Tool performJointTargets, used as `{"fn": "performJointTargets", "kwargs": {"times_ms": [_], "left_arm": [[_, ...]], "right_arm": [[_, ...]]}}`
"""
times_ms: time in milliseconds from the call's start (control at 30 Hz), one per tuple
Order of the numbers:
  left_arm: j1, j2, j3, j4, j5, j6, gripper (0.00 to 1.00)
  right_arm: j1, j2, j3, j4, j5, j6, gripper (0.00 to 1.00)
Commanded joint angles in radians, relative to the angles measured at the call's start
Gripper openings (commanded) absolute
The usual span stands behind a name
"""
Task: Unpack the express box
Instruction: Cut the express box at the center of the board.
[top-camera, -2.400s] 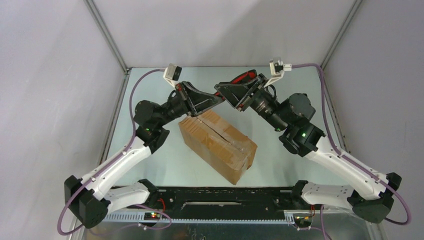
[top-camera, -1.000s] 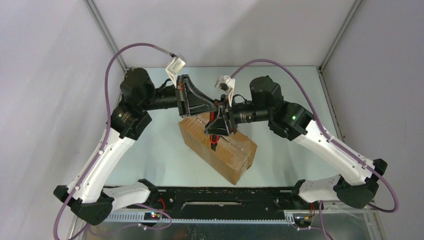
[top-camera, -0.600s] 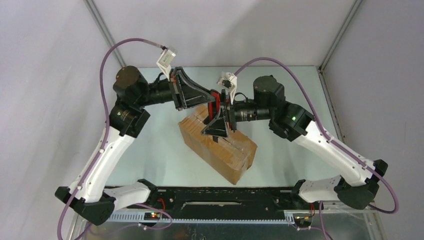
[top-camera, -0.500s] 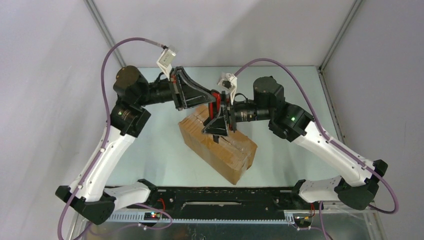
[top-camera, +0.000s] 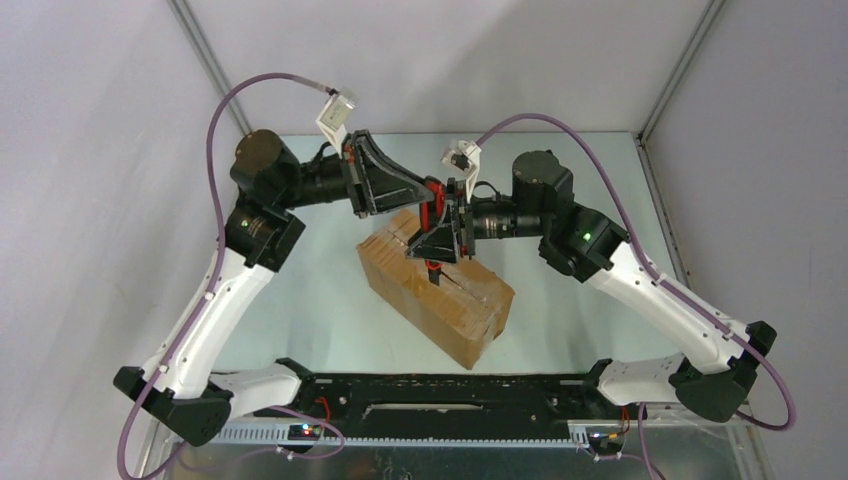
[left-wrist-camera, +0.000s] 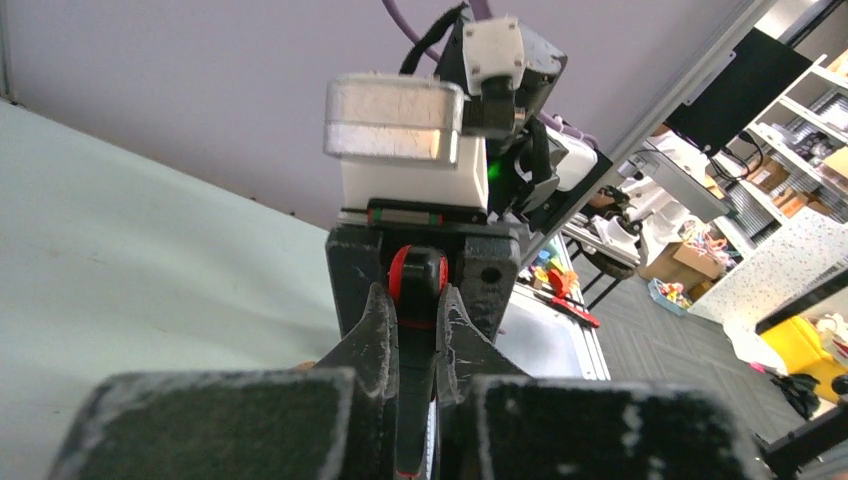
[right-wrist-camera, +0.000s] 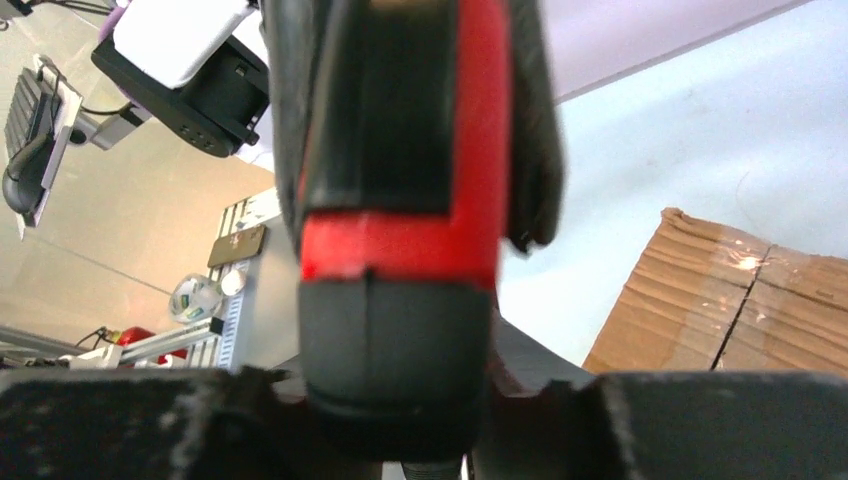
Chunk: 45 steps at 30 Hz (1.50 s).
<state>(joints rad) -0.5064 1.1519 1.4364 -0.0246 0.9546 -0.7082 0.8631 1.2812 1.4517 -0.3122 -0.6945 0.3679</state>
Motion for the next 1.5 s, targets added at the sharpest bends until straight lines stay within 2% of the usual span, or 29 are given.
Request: {"fn": "performJointTargets", "kwargs": {"times_ms": [0,100,200,233,333,367,400,500,533,567,633,767,833,900,967,1100,1300,1467], "left_arm": [[-0.023,-0.012,0.016,-0.05,0.036,0.076,0.0],[-0.027,-0.005,0.022,-0.068,0.028,0.083,0.0],[-0.026,-0.009,0.016,-0.051,0.014,0.072,0.0],[-0.027,-0.006,0.018,-0.045,0.012,0.066,0.0],[-0.027,0.0,0.023,-0.027,0.009,0.049,0.0],[-0.027,0.005,0.025,-0.023,0.008,0.044,0.0],[-0.027,0.008,0.029,-0.026,0.004,0.041,0.0],[-0.027,0.012,0.037,-0.051,-0.023,0.052,0.01],[-0.026,0.012,0.043,-0.095,-0.051,0.077,0.1],[-0.026,0.009,0.051,-0.144,-0.096,0.103,0.27],[-0.016,0.002,0.057,-0.215,-0.182,0.136,0.34],[0.014,0.001,0.028,-0.175,-0.234,0.077,0.38],[0.015,0.014,0.036,-0.177,-0.233,0.075,0.5],[0.016,0.019,0.035,-0.182,-0.232,0.084,0.55],[0.016,0.026,0.041,-0.19,-0.236,0.083,0.68],[0.024,0.002,0.041,-0.238,-0.291,0.108,0.88],[0.09,-0.094,0.012,-0.334,-0.47,0.114,0.93],[0.122,-0.155,0.038,-0.567,-0.769,0.147,0.94]], "right_arm": [[-0.012,-0.032,0.007,0.073,-0.014,0.028,0.35],[-0.013,-0.025,0.012,0.058,-0.005,0.023,0.38],[-0.011,-0.022,0.013,0.049,0.0,0.019,0.3],[-0.009,-0.022,0.013,0.046,0.005,0.017,0.23],[-0.004,-0.021,0.014,0.039,0.012,0.006,0.11],[-0.001,-0.02,0.017,0.031,0.016,0.0,0.03],[0.003,-0.019,0.019,0.024,0.023,-0.005,0.0],[0.009,-0.012,0.024,0.012,0.05,-0.015,0.0],[0.013,-0.011,0.025,0.009,0.078,-0.023,0.0],[0.016,-0.011,0.025,0.001,0.123,-0.031,0.0],[0.012,-0.018,0.02,-0.015,0.202,-0.044,0.0],[0.009,-0.037,-0.011,-0.016,0.318,-0.055,0.0],[0.01,-0.041,-0.027,-0.007,0.327,-0.055,0.0],[0.011,-0.046,-0.045,0.01,0.342,-0.055,0.0],[0.011,-0.048,-0.055,0.02,0.355,-0.057,0.0],[0.003,-0.048,-0.066,0.03,0.397,-0.064,0.0],[-0.021,-0.049,-0.089,0.081,0.51,-0.071,0.0],[-0.028,-0.031,-0.1,0.171,0.593,-0.089,0.0]]}}
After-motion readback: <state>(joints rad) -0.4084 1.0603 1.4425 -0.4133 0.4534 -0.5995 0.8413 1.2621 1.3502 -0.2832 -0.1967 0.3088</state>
